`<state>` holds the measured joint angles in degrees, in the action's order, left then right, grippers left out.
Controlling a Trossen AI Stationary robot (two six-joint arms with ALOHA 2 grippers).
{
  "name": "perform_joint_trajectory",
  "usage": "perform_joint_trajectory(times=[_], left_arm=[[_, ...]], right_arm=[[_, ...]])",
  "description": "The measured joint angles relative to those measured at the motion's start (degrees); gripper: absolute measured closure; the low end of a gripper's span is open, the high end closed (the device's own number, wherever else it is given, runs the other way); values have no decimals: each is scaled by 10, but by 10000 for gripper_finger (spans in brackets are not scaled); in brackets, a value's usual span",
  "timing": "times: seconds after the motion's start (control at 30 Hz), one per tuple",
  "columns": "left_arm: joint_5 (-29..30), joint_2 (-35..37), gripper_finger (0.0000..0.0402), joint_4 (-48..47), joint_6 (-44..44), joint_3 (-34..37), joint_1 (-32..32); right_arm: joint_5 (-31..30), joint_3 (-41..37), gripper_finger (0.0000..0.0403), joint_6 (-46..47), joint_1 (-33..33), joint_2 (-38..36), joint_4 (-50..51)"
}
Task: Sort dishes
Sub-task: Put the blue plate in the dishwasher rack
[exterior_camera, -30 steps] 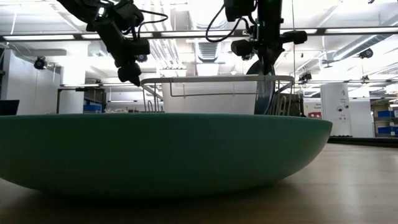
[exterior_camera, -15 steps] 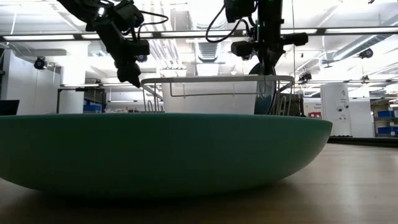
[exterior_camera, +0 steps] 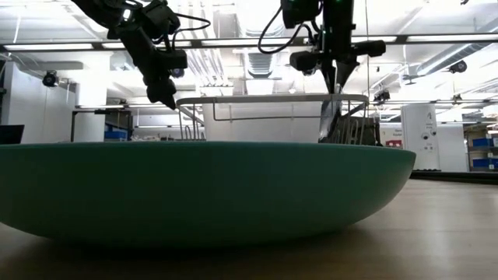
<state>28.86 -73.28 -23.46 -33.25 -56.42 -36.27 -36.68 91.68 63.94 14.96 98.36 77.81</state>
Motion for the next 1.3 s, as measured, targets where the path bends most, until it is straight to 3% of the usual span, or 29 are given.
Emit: perform_joint_trajectory(times=[0.77, 1.13, 1.3], left_arm=[[0, 0, 201, -11, 12, 0, 0], [0, 0, 201, -18, 13, 0, 2], [0, 4, 201, -52, 21, 0, 11]], right_arm=[[40, 6, 261, -11, -1, -4, 44], [108, 6, 227, -9, -2, -5, 110], [115, 6, 217, -52, -3, -23, 123]])
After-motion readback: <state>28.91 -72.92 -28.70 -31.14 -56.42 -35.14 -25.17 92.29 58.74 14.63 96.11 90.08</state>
